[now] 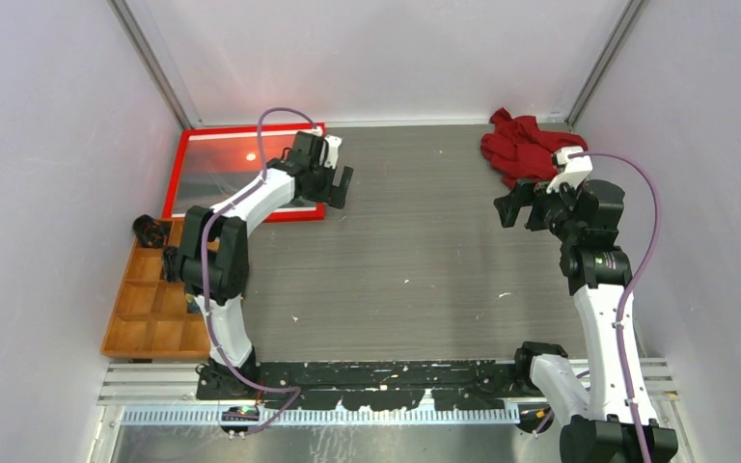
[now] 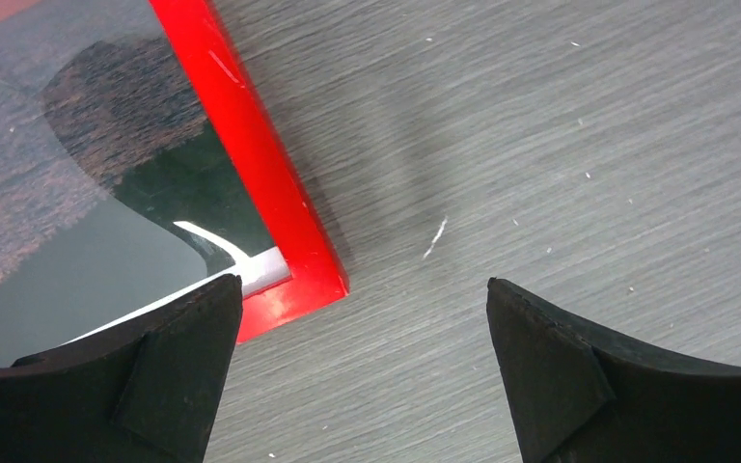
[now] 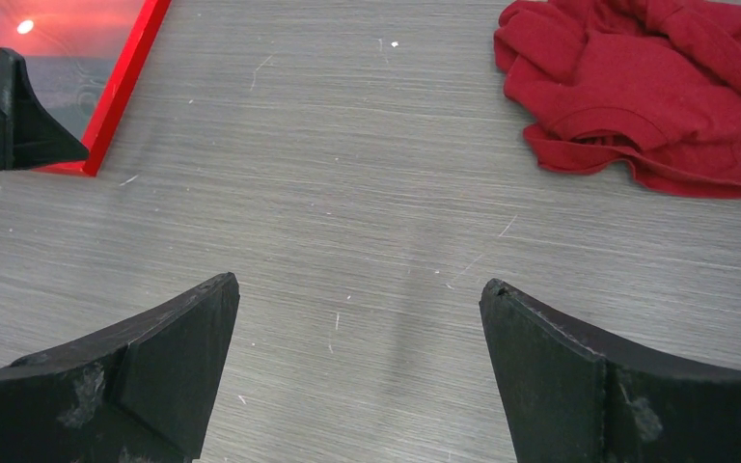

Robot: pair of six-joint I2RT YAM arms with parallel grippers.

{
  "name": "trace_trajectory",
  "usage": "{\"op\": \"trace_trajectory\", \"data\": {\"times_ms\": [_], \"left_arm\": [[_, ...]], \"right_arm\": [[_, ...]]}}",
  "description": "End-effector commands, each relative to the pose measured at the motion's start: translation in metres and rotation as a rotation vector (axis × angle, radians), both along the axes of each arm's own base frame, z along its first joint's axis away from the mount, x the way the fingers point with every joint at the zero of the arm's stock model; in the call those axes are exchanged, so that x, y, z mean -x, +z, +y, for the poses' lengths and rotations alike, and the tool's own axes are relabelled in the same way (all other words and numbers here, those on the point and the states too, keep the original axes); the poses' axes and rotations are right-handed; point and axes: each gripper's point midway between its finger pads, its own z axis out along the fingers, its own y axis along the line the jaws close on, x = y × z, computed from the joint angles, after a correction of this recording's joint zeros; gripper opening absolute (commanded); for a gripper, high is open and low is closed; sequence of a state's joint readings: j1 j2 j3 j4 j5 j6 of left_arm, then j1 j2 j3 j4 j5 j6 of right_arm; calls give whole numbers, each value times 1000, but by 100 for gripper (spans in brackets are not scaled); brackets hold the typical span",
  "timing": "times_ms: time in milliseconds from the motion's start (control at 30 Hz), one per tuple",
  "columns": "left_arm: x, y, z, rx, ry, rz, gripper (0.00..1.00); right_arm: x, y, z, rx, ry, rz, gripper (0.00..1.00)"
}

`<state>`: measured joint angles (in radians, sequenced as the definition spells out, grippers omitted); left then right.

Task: Take the photo out of the frame
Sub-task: Move the photo frame to the center of the board.

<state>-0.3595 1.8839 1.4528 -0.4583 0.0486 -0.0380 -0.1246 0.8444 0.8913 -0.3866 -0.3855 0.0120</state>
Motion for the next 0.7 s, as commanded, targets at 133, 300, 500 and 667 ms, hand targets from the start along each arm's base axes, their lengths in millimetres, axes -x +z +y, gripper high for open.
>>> {"op": "trace_trajectory", "data": {"times_ms": [133, 300, 500, 667], "left_arm": [[-28, 4, 1, 127, 77, -25, 97], [-22, -14, -6, 155, 63, 33, 98], [-20, -27, -8, 167, 75, 67, 98], [-19, -33, -9, 174, 80, 82, 97]], "right_arm": [[-4, 12, -5, 41, -2, -61, 100], [-4, 12, -6, 46, -5, -63, 100], [-3, 14, -7, 50, -9, -72, 100], [-2, 14, -8, 51, -13, -72, 100]]}}
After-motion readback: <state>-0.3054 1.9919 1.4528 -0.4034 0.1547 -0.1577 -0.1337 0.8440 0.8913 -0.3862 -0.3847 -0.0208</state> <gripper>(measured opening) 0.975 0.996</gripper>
